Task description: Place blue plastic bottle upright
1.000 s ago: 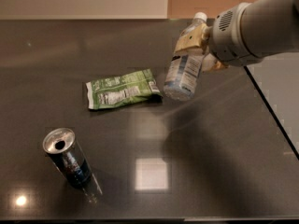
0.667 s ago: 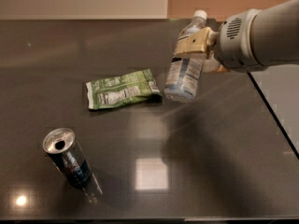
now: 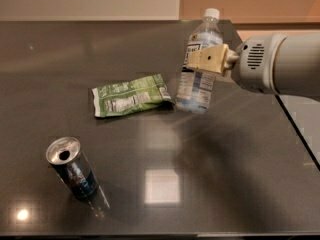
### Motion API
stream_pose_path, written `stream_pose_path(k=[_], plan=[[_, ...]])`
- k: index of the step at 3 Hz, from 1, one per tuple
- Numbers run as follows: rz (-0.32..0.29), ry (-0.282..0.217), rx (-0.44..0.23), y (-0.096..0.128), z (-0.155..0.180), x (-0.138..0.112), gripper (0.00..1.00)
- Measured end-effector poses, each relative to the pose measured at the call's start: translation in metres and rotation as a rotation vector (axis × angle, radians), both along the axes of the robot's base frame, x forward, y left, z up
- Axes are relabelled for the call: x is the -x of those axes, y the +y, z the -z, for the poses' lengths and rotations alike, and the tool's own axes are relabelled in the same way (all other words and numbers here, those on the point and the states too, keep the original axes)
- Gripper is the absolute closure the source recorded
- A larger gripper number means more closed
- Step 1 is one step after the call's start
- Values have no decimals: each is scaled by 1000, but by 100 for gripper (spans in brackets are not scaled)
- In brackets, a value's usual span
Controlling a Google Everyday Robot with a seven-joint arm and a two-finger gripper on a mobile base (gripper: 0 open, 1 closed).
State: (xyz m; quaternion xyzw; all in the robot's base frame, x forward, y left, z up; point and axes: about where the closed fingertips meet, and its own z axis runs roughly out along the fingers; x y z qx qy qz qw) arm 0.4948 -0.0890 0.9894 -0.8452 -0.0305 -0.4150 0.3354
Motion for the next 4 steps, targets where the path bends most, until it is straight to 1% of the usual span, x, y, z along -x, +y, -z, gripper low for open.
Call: stream_pose_path(k=[1, 2, 3, 4], plan=[[-45, -143, 40, 3, -1, -1, 100], [-109, -314, 121, 5, -2, -1, 100], [-173, -386, 169, 25, -10, 3, 100], [-171, -385, 171, 24, -10, 3, 100]])
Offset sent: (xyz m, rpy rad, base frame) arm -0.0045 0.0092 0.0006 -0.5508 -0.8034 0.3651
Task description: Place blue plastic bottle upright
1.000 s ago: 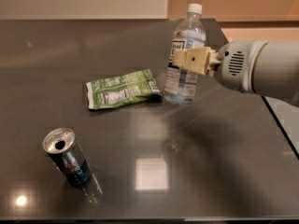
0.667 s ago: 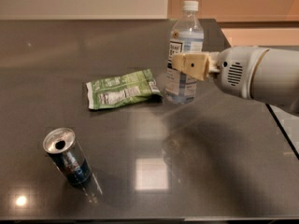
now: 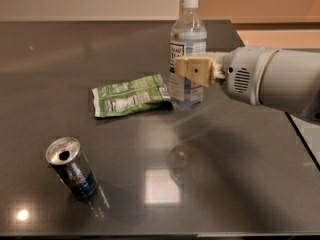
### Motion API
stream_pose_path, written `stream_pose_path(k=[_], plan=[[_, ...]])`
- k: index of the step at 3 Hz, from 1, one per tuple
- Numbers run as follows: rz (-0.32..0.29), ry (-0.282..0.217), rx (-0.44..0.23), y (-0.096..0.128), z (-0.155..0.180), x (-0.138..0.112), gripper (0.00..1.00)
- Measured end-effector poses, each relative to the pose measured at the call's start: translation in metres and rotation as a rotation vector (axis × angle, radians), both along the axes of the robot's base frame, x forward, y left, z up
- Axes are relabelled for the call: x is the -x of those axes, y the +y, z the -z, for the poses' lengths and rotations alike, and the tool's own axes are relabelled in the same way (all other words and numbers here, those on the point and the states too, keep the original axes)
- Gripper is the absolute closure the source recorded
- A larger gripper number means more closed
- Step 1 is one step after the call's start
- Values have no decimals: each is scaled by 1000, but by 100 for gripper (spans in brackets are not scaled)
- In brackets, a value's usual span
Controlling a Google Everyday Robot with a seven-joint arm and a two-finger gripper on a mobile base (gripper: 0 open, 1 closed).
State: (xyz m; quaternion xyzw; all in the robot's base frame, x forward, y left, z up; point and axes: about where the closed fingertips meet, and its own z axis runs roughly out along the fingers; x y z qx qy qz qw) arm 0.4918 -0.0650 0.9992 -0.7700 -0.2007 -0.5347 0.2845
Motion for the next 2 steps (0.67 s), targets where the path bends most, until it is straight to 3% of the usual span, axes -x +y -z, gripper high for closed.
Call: stream_pose_path(k=[1, 2], plan=[[-3, -26, 14, -1, -2, 1, 100], [-8, -90, 24, -10, -5, 6, 100]])
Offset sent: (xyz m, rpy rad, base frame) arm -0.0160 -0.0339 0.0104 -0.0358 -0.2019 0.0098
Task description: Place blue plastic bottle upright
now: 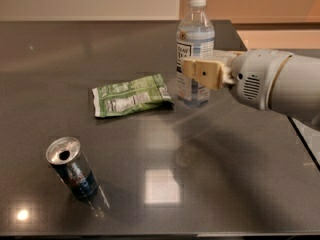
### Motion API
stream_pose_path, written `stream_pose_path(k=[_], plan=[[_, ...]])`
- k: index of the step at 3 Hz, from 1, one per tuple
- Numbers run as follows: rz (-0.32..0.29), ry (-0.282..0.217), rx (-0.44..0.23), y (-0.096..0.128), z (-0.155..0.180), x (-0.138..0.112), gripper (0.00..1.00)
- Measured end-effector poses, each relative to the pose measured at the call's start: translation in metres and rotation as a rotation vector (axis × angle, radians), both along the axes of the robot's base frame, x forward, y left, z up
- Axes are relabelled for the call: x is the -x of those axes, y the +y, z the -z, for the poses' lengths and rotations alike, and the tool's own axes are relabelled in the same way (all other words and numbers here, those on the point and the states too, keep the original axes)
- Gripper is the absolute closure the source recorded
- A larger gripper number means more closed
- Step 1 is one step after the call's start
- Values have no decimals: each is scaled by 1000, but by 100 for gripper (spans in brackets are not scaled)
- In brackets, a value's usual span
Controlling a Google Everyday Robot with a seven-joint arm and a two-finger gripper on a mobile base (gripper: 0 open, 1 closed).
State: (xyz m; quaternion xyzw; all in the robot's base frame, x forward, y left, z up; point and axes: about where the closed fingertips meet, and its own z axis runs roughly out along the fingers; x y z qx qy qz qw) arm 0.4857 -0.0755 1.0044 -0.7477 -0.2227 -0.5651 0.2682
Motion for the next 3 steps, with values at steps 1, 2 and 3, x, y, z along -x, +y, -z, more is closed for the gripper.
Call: stream_pose_path(k=[1, 2, 3], plan=[[1, -63, -1, -15, -3, 8, 100], [-4, -98, -12, -30, 3, 18, 100], [-6, -102, -26, -43, 16, 25, 100]])
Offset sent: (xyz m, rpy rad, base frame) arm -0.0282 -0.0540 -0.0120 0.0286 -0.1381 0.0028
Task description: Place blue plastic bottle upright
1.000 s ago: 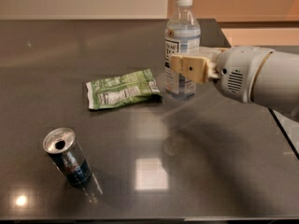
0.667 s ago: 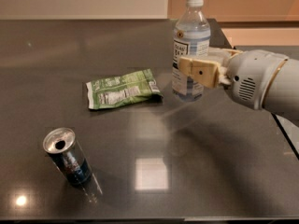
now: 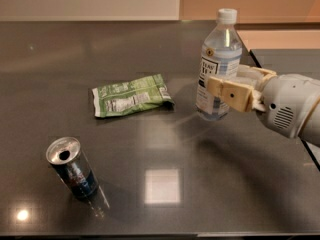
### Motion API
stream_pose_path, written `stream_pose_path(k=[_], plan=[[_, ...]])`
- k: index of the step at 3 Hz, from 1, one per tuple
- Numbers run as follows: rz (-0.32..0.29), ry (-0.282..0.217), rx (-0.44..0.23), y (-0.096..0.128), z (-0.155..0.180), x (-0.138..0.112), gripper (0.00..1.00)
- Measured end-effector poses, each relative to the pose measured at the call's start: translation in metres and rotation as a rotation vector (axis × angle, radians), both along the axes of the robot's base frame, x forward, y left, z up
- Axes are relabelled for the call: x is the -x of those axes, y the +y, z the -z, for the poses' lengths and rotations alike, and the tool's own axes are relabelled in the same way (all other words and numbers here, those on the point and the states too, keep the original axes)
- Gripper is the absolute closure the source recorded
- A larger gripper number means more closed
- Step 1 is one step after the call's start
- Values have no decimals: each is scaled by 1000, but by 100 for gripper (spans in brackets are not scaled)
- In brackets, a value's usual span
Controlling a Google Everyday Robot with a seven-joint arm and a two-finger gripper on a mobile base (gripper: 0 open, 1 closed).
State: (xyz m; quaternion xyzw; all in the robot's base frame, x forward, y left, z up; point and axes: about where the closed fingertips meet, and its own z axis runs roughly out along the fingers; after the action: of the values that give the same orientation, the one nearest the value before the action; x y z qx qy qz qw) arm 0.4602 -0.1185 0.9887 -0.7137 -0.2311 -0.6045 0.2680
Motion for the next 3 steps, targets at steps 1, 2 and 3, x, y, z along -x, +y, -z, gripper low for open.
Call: stream_pose_path(k=[1, 2, 3], plan=[[-2, 9, -16, -9, 15, 6, 100], [-20, -1, -16, -12, 28, 11, 100], [-49, -27, -19, -12, 39, 14, 100]])
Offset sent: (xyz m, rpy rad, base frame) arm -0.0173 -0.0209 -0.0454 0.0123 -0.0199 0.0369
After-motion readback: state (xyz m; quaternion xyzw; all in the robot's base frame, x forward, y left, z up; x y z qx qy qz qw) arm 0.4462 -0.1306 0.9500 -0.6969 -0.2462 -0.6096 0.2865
